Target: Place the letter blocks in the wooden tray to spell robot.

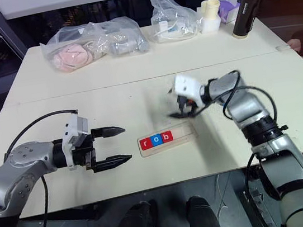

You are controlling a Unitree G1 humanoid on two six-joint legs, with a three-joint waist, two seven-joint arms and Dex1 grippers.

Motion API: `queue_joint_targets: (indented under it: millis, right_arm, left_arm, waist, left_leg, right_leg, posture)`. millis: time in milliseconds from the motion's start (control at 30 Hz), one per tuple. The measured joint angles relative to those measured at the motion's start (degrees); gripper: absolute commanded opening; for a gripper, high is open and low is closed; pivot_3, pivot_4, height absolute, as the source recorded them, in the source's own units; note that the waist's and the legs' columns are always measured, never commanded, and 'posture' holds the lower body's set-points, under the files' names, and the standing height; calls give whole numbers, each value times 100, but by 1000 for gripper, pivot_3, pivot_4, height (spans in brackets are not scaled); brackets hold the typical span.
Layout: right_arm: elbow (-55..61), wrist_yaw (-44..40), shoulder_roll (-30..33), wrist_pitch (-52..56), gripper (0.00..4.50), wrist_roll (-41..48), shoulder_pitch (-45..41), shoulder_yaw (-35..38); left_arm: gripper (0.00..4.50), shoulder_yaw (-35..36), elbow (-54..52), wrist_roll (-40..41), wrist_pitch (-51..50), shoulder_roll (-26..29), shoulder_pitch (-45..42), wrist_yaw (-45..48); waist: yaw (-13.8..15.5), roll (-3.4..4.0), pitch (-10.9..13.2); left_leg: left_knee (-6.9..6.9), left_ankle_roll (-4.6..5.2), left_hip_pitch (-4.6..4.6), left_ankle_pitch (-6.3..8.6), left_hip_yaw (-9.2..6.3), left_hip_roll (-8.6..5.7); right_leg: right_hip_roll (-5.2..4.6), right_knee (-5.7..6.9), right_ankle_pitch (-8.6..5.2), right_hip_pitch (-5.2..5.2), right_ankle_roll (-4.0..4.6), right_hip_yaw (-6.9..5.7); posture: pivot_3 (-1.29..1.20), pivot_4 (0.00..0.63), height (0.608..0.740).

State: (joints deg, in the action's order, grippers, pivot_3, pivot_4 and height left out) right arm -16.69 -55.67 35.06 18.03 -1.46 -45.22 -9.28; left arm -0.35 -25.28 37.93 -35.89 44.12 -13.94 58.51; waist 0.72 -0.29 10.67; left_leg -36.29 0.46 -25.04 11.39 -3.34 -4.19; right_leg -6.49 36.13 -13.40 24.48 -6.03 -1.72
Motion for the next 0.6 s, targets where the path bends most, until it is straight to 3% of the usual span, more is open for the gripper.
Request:
queue_joint_targets:
  millis: [233, 433, 600]
  right_arm:
    - [-23, 2073, -519, 2091, 4475, -224, 239, 780]
    - [646, 3127, -1383, 3661, 4475, -49, 409, 1183]
    - [824, 3804, -1725, 4244, 4475, -55, 412, 1275]
  left_arm:
    - [4500, -117, 111, -45, 33, -160, -113, 13]
    - [4500, -126, 283, -126, 50, -203, -252, 94]
    - [4500, -129, 310, -167, 50, -231, -266, 113]
  waist:
    - [-24, 0, -1]
    - [-103, 4, -1]
    - [-129, 5, -1]
  left_leg:
    - [8, 0, 0, -1, 1, 1]
    - [6, -2, 0, -4, 0, 3]
    - [6, -1, 0, -5, 0, 0]
  right_leg:
    - [0, 3, 2, 5, 1, 2]
    - [6, 10, 12, 7, -11, 1]
    - [6, 10, 13, 5, -12, 1]
  posture:
    - [0, 150, 725]
    - [0, 150, 725]
    - [0, 150, 725]
